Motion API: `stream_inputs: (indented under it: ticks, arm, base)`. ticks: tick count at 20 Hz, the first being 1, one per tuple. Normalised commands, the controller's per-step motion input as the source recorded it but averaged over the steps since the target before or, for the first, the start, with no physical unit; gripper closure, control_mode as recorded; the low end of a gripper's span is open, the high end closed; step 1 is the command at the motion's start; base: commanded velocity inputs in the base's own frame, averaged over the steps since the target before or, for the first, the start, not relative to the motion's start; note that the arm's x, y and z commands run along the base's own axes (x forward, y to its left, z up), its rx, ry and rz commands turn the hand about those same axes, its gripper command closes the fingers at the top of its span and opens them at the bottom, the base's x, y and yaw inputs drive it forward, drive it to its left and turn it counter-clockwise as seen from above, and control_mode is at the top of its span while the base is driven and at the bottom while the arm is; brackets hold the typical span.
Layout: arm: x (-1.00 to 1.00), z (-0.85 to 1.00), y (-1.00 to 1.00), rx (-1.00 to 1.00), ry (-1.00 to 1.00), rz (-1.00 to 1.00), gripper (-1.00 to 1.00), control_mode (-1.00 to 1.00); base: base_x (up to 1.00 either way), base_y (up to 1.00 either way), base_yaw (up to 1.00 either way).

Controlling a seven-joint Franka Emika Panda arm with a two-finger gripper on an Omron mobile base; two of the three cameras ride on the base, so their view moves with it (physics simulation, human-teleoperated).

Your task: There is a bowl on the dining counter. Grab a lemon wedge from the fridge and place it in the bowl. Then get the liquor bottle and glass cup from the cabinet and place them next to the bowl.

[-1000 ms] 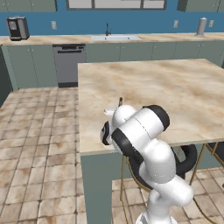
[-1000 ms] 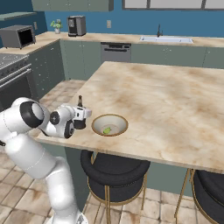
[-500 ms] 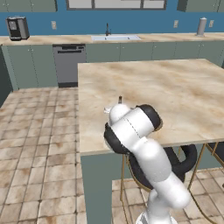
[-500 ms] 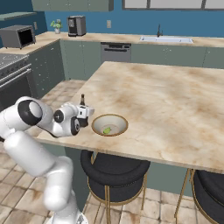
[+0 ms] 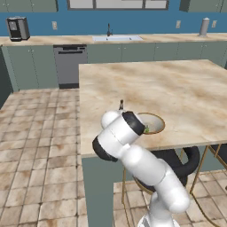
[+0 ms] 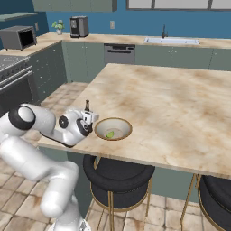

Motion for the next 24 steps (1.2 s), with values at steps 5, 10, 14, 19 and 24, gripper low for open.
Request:
stream_inputs:
  ticks: [5,10,14,19,24]
  arm:
    - [0.08,-0.24,0.00,0.00,0.00,0.00,-1.00,-1.00]
    - [0.03,-0.19,0.00,0.00,-0.02,0.00,-1.00,-1.00]
    - [-0.06,-0.02,0.00,0.00,-0.07,0.00,-1.00,-1.00]
    - [-0.24,0.00,0.00,0.00,-0.12,0.00,-1.00,-1.00]
    - [-0.28,0.06,0.00,0.00,-0.15,0.00,-1.00,-1.00]
  base:
    - [0.00,0.00,0.00]
    - [0.00,0.00,0.00]
    - [0.00,0.00,0.00]
    - [0.00,0.00,0.00]
    - [0.00,0.00,0.00]
